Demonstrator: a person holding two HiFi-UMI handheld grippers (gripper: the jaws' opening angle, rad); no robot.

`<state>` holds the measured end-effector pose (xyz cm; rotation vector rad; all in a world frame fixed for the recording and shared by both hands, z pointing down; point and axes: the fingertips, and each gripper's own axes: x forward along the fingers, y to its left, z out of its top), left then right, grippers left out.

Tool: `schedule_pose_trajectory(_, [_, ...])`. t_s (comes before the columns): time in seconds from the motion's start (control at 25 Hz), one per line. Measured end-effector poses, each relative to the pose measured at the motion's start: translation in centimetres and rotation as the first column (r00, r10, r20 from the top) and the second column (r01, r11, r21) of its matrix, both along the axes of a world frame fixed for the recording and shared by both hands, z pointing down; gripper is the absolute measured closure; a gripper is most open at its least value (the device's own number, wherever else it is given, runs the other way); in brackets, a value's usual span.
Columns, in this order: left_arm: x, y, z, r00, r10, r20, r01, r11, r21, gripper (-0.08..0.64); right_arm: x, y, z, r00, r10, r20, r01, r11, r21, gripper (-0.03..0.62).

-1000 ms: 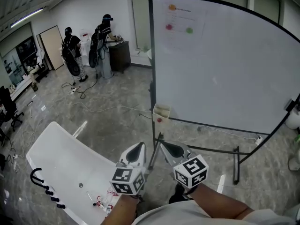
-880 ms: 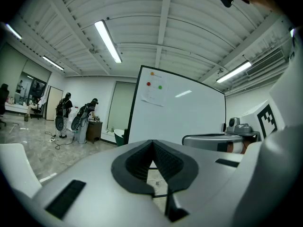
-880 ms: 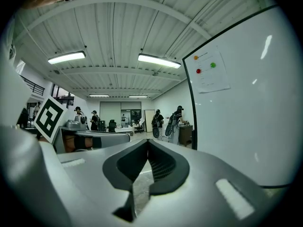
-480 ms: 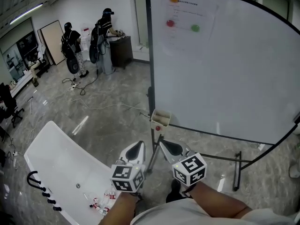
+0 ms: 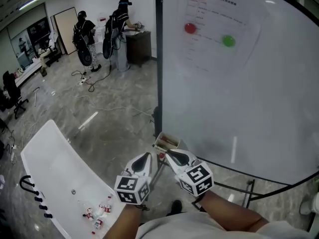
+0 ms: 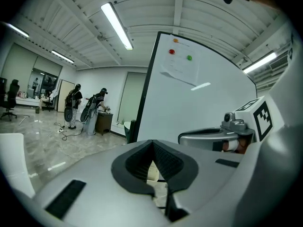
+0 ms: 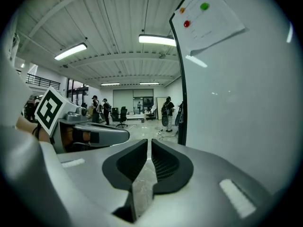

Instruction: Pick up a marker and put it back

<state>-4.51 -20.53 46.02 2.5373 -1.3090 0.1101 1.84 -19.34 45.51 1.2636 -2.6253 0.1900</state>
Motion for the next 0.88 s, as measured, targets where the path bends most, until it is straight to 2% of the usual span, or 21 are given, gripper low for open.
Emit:
schedule_pose_trajectory(0.2, [1.1, -2.6, 2.3, 0.999, -0.050, 0.015, 0.051, 0.998, -0.039, 0.557, 0.2, -3.9, 4.0, 0.986, -0.137, -0.097, 0.130, 0.988, -0.078, 0.568])
schedule_pose_trajectory(0.32, [1.4, -3.6, 3.3, 0.998, -0.063, 0.022, 0.064, 0.996, -0.058, 0.557, -0.6, -5.8, 8.1, 0.955, -0.235, -0.183, 0.206, 0.965, -0.164, 0.551])
schedule_pose_trajectory(0.4, [1.4, -4.2, 3.8, 0.997, -0.067, 0.024, 0.069, 0.995, -0.067, 0.556, -1.2, -7.0, 10.4, 0.937, -0.281, -0.207, 0.235, 0.947, -0.218, 0.549])
schedule_pose_trajectory(0.52, [1.1, -4.8, 4.8, 0.997, -0.073, 0.025, 0.075, 0.993, -0.088, 0.557, -2.3, -8.6, 12.9, 0.924, -0.308, -0.227, 0.247, 0.934, -0.260, 0.549])
schedule_pose_trajectory(0.6, [0.9, -5.2, 5.4, 0.997, -0.076, 0.023, 0.078, 0.992, -0.103, 0.555, -2.8, -9.7, 14.2, 0.907, -0.317, -0.276, 0.245, 0.932, -0.265, 0.549])
schedule_pose_trajectory(0.72, [0.7, -5.6, 6.1, 0.996, -0.083, 0.018, 0.085, 0.989, -0.119, 0.557, -3.3, -10.8, 16.7, 0.864, -0.333, -0.378, 0.238, 0.931, -0.275, 0.549])
schedule_pose_trajectory(0.88, [0.4, -6.3, 6.7, 0.996, -0.086, 0.016, 0.088, 0.988, -0.129, 0.555, -3.5, -11.8, 19.3, 0.812, -0.339, -0.474, 0.224, 0.932, -0.284, 0.514])
